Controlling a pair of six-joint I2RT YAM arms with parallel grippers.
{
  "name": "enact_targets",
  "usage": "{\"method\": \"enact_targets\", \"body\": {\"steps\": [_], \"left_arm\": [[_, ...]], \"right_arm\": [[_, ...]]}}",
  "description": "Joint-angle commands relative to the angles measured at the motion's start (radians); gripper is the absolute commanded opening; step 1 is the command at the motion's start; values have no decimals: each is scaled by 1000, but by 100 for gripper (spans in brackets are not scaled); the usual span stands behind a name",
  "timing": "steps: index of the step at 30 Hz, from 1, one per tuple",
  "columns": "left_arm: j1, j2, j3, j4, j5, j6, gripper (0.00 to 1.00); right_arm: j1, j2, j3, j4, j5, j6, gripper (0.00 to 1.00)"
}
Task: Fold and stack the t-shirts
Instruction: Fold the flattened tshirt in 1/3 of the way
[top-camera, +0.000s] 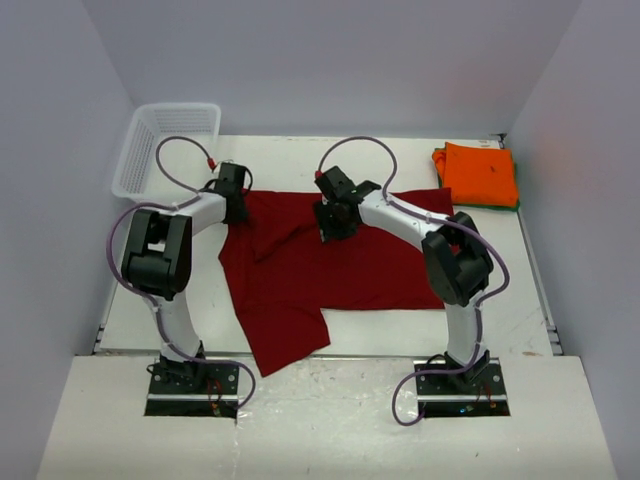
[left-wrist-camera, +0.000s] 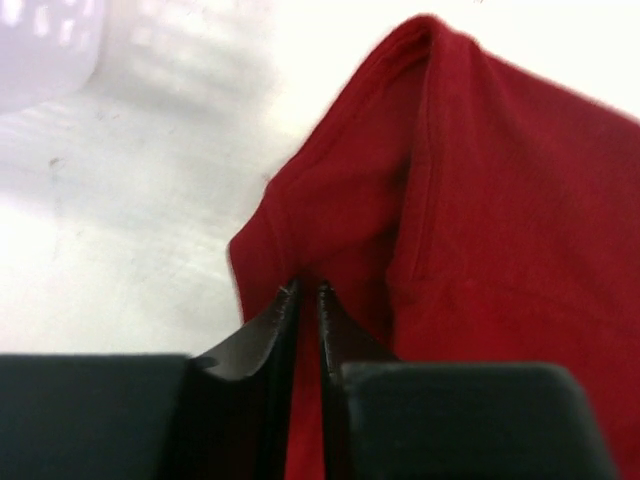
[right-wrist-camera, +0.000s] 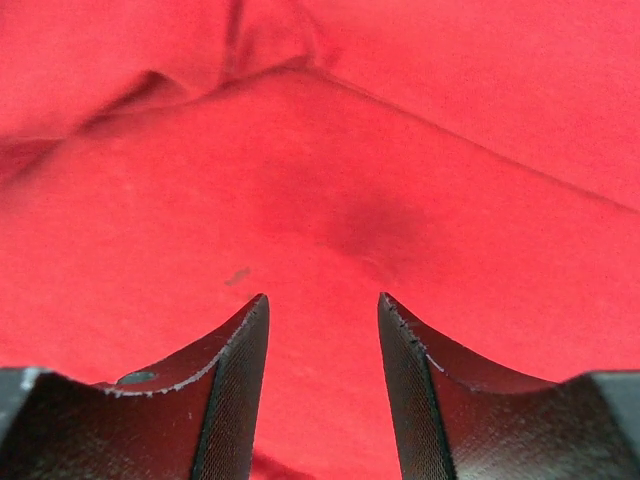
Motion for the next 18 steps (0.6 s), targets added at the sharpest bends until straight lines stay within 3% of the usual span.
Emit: {"method": "enact_targets", "body": {"steps": [1, 4, 7, 11, 12, 13, 18], "left_arm": [[-35, -179, -36, -5, -72, 22, 22], [-128, -302, -55, -3, -188, 32, 30], [-239, -412, -81, 30, -273, 52, 31], [-338, -502, -150, 127, -116, 130, 21], [-374, -504, -153, 131, -109, 144, 11], [-386, -498, -154, 133, -100, 152, 7], [-478, -401, -141, 125, -132, 180, 14]], "right_arm": [[-25, -49, -53, 39, 26, -5, 49], [-38, -83, -90, 66, 5, 6, 50], [-59, -153, -129, 88, -8, 10, 50], [-139, -329, -182, 88, -6, 35, 51], [-198, -366, -205, 88, -18, 38, 51], [-231, -400, -215, 85, -18, 41, 51], [-392, -575, -184, 18, -12, 13, 55]]}}
